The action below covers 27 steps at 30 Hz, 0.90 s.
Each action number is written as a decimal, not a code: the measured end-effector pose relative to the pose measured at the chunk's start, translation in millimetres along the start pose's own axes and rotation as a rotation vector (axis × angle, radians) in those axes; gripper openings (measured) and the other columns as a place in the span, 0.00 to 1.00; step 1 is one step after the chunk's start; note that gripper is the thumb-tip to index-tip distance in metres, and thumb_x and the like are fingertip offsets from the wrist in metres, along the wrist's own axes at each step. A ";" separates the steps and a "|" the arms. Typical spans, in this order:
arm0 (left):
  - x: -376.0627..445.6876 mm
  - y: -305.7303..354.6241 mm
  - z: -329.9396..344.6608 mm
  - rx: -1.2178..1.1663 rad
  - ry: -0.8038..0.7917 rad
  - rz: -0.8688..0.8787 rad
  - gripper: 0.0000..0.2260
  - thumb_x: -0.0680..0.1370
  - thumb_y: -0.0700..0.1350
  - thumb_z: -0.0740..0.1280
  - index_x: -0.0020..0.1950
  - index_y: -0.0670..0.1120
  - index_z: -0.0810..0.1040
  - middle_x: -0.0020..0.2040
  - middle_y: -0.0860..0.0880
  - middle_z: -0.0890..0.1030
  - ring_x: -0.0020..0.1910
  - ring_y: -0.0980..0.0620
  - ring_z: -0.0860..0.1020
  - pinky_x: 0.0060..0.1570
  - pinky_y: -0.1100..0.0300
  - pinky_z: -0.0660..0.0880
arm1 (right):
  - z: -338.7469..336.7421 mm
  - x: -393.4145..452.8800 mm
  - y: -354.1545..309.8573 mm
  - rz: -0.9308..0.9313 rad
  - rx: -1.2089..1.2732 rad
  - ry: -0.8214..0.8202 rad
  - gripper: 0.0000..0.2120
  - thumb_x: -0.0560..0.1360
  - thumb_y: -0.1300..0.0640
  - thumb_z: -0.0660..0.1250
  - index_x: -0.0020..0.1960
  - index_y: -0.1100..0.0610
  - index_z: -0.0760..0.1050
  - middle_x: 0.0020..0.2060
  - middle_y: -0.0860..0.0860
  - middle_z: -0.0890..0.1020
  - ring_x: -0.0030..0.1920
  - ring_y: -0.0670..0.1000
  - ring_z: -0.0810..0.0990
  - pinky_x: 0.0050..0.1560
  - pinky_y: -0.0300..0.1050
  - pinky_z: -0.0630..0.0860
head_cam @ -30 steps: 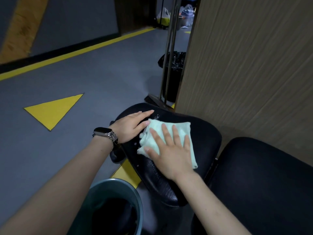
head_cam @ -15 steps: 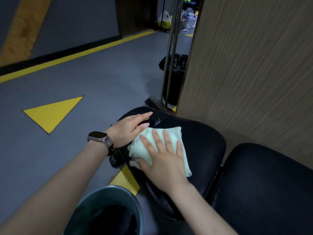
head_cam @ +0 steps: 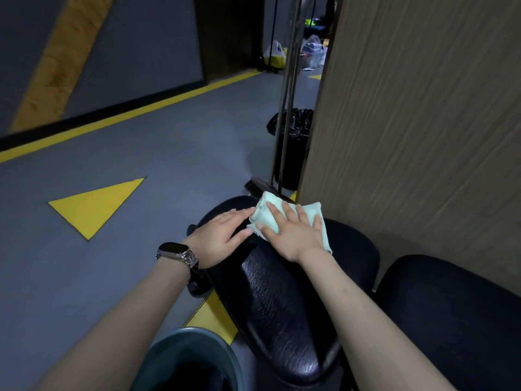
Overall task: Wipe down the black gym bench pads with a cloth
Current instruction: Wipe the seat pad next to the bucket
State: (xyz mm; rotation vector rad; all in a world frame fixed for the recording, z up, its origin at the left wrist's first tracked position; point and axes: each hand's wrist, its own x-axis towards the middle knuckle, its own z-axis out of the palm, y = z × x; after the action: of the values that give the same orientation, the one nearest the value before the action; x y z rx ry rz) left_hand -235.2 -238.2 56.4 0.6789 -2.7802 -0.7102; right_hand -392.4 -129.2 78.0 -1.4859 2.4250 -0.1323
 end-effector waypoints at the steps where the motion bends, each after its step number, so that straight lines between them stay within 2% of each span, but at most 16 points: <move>1: 0.6 1.6 -1.9 -0.017 0.002 -0.017 0.37 0.71 0.69 0.44 0.76 0.53 0.55 0.74 0.52 0.62 0.74 0.52 0.57 0.72 0.60 0.52 | 1.2 -3.7 -1.5 -0.009 -0.011 0.002 0.29 0.78 0.35 0.45 0.76 0.39 0.40 0.78 0.46 0.43 0.76 0.52 0.38 0.71 0.61 0.35; 6: 0.4 8.9 -6.7 -0.059 0.049 -0.022 0.27 0.78 0.59 0.52 0.75 0.50 0.57 0.73 0.50 0.64 0.71 0.57 0.61 0.66 0.69 0.53 | 13.9 -34.5 -14.8 -0.125 -0.047 0.024 0.31 0.78 0.34 0.45 0.77 0.42 0.41 0.77 0.47 0.39 0.76 0.52 0.34 0.71 0.61 0.35; 8: 0.0 9.7 -6.3 -0.077 0.052 -0.046 0.25 0.79 0.57 0.53 0.75 0.52 0.57 0.73 0.51 0.64 0.71 0.57 0.61 0.67 0.67 0.54 | 22.0 -48.4 -22.4 -0.168 -0.063 0.034 0.32 0.77 0.33 0.43 0.77 0.45 0.44 0.77 0.47 0.39 0.75 0.52 0.33 0.71 0.61 0.34; 10: 0.4 10.3 -6.1 -0.083 0.039 -0.080 0.26 0.78 0.58 0.52 0.75 0.53 0.56 0.74 0.52 0.63 0.71 0.57 0.60 0.69 0.63 0.56 | 31.2 -58.4 -29.2 -0.218 -0.062 0.063 0.37 0.72 0.31 0.36 0.77 0.45 0.47 0.78 0.48 0.42 0.76 0.53 0.35 0.70 0.62 0.34; 11: 1.1 10.1 -5.9 -0.081 0.029 -0.101 0.26 0.77 0.59 0.52 0.75 0.54 0.56 0.74 0.52 0.63 0.72 0.57 0.60 0.70 0.60 0.57 | 35.3 -62.3 -31.6 -0.240 -0.076 0.092 0.39 0.70 0.31 0.36 0.77 0.45 0.52 0.78 0.49 0.48 0.77 0.55 0.40 0.71 0.65 0.39; 13: 2.2 10.8 -5.8 -0.071 0.001 -0.149 0.26 0.78 0.59 0.52 0.75 0.56 0.55 0.74 0.52 0.62 0.72 0.57 0.59 0.70 0.55 0.59 | 39.6 -68.4 -35.7 -0.236 -0.110 0.153 0.34 0.71 0.33 0.45 0.69 0.45 0.70 0.72 0.51 0.68 0.73 0.58 0.62 0.66 0.68 0.59; 14: 2.4 11.9 -6.4 -0.061 -0.004 -0.164 0.26 0.78 0.60 0.52 0.75 0.56 0.54 0.74 0.52 0.62 0.72 0.57 0.59 0.70 0.55 0.59 | 40.7 -69.5 -37.1 -0.233 -0.104 0.167 0.30 0.70 0.34 0.49 0.65 0.45 0.75 0.67 0.51 0.74 0.69 0.58 0.70 0.62 0.67 0.66; 15: 3.0 12.7 -6.9 -0.048 -0.007 -0.176 0.26 0.78 0.60 0.53 0.75 0.56 0.54 0.74 0.51 0.62 0.72 0.56 0.60 0.70 0.56 0.58 | 41.1 -70.8 -38.3 -0.242 -0.102 0.176 0.29 0.70 0.35 0.52 0.63 0.44 0.76 0.64 0.50 0.77 0.67 0.58 0.73 0.60 0.65 0.69; 16: 3.9 14.1 -8.3 -0.037 -0.009 -0.184 0.27 0.78 0.60 0.53 0.76 0.55 0.54 0.74 0.51 0.63 0.72 0.55 0.60 0.69 0.59 0.58 | 42.3 -72.9 -39.1 -0.266 -0.106 0.153 0.28 0.69 0.35 0.53 0.63 0.43 0.75 0.63 0.50 0.78 0.66 0.57 0.73 0.61 0.65 0.68; 19: 6.7 20.5 -12.4 -0.032 0.000 -0.218 0.29 0.76 0.64 0.51 0.76 0.56 0.54 0.73 0.52 0.64 0.71 0.55 0.62 0.68 0.61 0.58 | 49.0 -76.8 -35.9 -0.405 -0.121 0.127 0.28 0.69 0.35 0.55 0.66 0.42 0.71 0.65 0.51 0.75 0.69 0.58 0.68 0.66 0.64 0.57; 21: 7.7 24.6 -13.8 -0.032 -0.002 -0.237 0.28 0.78 0.62 0.52 0.76 0.55 0.55 0.73 0.51 0.64 0.71 0.55 0.63 0.66 0.63 0.58 | 44.9 -73.7 -34.6 -0.399 -0.123 0.067 0.28 0.69 0.35 0.55 0.66 0.42 0.72 0.66 0.51 0.75 0.70 0.58 0.68 0.65 0.62 0.55; 23: 9.0 27.6 -15.8 -0.025 -0.020 -0.258 0.25 0.79 0.59 0.54 0.76 0.54 0.55 0.73 0.51 0.64 0.71 0.54 0.62 0.65 0.64 0.57 | 38.3 -63.6 -32.6 -0.396 -0.062 0.110 0.28 0.72 0.36 0.53 0.68 0.44 0.71 0.68 0.51 0.73 0.73 0.56 0.63 0.68 0.61 0.51; 25: 10.9 27.2 -17.1 0.001 -0.040 -0.259 0.26 0.79 0.60 0.54 0.75 0.54 0.55 0.72 0.50 0.65 0.70 0.54 0.64 0.63 0.66 0.58 | 28.1 -43.0 -27.7 -0.388 -0.027 0.129 0.28 0.77 0.39 0.52 0.75 0.47 0.61 0.76 0.50 0.59 0.77 0.54 0.47 0.71 0.60 0.39; 27: 12.3 25.7 -16.9 0.016 -0.050 -0.252 0.32 0.73 0.66 0.50 0.75 0.55 0.56 0.70 0.50 0.68 0.68 0.54 0.66 0.62 0.67 0.59 | 19.5 -22.4 -20.1 -0.339 -0.004 0.056 0.29 0.79 0.39 0.51 0.77 0.47 0.52 0.78 0.47 0.47 0.76 0.51 0.37 0.71 0.59 0.33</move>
State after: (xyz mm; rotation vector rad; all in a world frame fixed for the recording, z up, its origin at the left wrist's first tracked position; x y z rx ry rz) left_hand -251.0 -230.8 84.6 1.0412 -2.7768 -0.7598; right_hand -359.9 -117.3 68.5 -1.9069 2.1938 -0.2429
